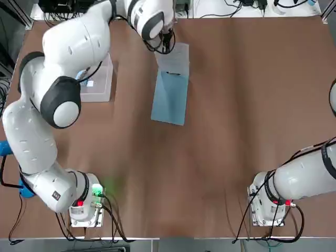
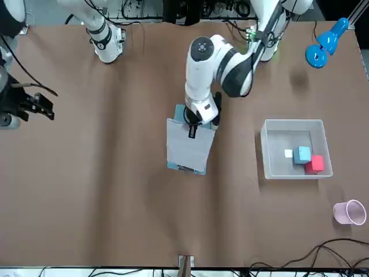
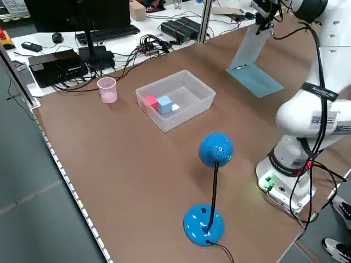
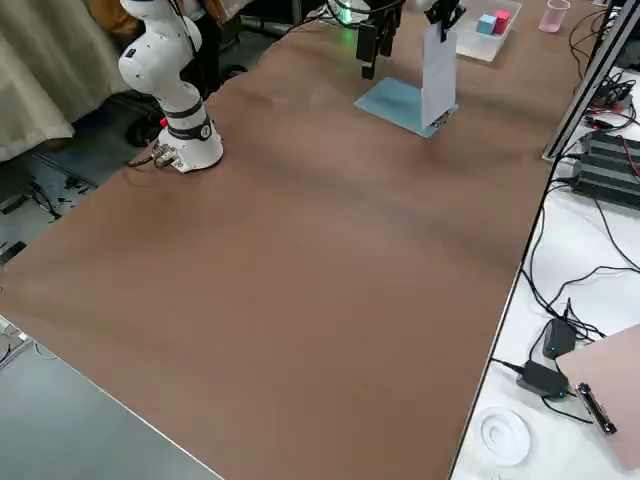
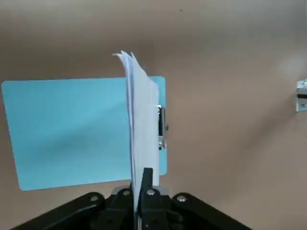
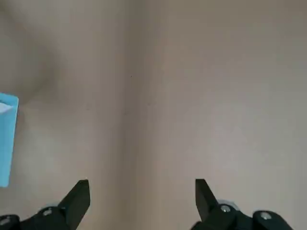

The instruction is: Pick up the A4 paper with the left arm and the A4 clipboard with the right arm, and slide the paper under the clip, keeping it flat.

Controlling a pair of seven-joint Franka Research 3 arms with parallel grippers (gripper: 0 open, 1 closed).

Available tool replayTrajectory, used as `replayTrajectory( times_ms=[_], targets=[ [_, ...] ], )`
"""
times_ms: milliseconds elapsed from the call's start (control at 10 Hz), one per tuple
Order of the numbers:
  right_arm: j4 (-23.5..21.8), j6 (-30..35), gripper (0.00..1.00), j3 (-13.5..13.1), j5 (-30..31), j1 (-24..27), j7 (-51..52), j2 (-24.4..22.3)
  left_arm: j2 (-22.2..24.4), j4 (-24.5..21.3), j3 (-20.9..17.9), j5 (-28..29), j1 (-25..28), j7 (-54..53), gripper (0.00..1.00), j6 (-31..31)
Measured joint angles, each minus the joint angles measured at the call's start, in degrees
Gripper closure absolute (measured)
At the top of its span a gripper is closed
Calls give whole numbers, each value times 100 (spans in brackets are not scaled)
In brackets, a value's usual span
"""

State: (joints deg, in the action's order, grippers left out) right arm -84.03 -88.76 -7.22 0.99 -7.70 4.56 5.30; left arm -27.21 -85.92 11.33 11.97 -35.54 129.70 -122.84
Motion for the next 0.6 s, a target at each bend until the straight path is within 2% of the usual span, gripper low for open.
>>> replayTrajectory(
  times_ms=[600],
  targets=[
    [-72,-403,0,4,8,449,206,0,-9,-705,2,16,-516,109,99,218]
  ],
)
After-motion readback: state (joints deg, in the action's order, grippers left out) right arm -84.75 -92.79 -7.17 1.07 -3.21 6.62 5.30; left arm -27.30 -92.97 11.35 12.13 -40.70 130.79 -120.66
